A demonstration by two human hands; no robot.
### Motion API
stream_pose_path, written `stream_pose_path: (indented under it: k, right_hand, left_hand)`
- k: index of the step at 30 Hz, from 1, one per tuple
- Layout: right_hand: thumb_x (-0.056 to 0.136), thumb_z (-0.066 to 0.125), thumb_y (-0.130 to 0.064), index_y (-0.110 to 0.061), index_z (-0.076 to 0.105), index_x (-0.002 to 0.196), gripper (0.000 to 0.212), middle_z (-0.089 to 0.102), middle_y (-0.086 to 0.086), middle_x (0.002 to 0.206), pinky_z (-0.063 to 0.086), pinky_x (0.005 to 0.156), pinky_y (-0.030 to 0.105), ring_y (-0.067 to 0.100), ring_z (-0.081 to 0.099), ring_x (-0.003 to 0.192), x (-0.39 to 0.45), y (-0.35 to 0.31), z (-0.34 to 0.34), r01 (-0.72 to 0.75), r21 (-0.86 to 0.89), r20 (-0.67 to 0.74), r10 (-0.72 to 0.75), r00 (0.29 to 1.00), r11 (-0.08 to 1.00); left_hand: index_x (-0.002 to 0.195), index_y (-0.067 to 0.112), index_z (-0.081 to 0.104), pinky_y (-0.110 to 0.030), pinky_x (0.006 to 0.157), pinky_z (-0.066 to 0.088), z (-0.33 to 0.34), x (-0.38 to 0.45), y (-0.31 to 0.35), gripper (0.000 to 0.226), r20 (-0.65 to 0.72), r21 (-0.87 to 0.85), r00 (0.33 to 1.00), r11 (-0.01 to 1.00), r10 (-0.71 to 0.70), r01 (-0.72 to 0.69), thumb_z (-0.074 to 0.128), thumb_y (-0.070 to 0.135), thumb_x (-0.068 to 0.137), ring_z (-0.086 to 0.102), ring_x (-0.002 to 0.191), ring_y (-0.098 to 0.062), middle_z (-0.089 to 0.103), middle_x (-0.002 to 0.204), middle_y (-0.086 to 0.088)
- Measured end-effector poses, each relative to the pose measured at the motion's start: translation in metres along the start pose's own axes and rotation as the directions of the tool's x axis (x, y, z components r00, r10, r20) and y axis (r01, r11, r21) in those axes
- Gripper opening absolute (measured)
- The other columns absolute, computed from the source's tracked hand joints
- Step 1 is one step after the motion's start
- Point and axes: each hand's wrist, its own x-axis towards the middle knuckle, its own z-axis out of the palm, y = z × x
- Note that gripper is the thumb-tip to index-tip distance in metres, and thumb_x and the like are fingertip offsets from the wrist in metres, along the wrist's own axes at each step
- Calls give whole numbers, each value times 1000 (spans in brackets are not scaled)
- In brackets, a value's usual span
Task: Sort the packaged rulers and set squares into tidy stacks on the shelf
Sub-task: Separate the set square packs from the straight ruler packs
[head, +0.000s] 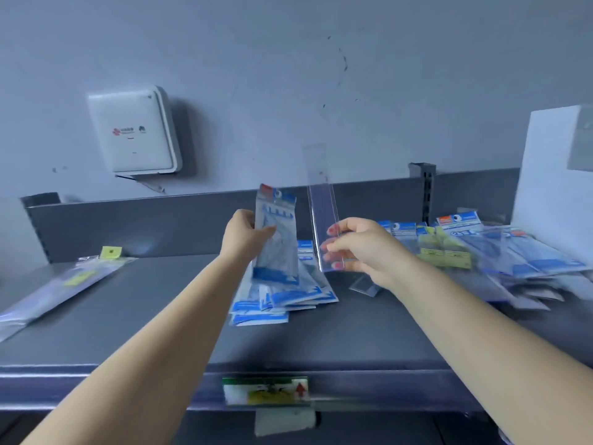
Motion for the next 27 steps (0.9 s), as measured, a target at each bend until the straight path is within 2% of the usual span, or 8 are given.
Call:
stream_pose_path:
  k: [3,6,9,12,15,19,24,27]
  right_hand:
    - [85,53,11,-10,52,86,21,60,9,82,53,53,23,16,61,63,8,2,39,-34,-18,32,35,999,999]
    - [84,55,13,-9,52,87,22,58,7,79,53,57,25,17,59,66,19,3,85,-60,-25,43,61,997,998]
    - [84,54,12,-9,53,92,23,61,5,80,53,57,22,14,59,66,28,-2,132,-66,-18,57,67,996,998]
    - [84,54,13,-6,52,106,29,61,6,80,54,58,22,16,58,64,41,-8,194,-66,11,92,65,994,998]
    - [83,56,13,-4,52,114,36,58,5,75,54,58,23,16,57,63,52,-12,259,-76,2,129,75,989,997]
    - [81,58,12,-5,52,112,36,59,5,77,53,59,25,18,56,64,63,-9,322,-103,-33,174,107,979,994]
    - [80,58,13,-6,52,106,32,57,6,78,48,57,23,17,53,65,70,-10,394,-105,-37,210,111,971,994]
    - [82,60,9,3,54,114,34,56,8,78,47,58,23,16,52,63,78,-12,419,-53,-43,197,60,979,998]
  left_hand:
    - [119,8,52,-29,78,42,-34,15,-30,39,-46,191,999,982,0,9,62,28,86,56,102,-28,59,113,-6]
    - [120,15,54,-37,91,46,-76,30,-62,37,9,352,1000,936,19,-21,59,31,87,56,107,-27,59,119,-4]
    - [122,20,54,-35,94,40,-118,37,-88,35,80,620,992,775,95,-124,55,33,90,52,115,-25,56,124,-1]
    - [125,23,51,-34,94,34,-169,49,-122,35,141,772,977,600,160,-209,50,32,91,49,117,-24,55,124,1]
    - [126,23,50,-33,93,33,-222,63,-153,35,164,834,971,501,173,-230,47,34,92,48,117,-22,55,124,3]
    - [124,23,52,-34,93,34,-274,72,-183,35,163,868,969,440,186,-231,49,38,92,49,117,-24,56,124,2]
    - [125,21,50,-32,91,36,-328,76,-224,37,137,856,983,485,121,-179,49,37,92,50,115,-23,55,124,1]
    - [126,21,49,-32,88,36,-344,76,-234,36,131,842,985,511,113,-171,49,34,92,51,113,-23,55,124,1]
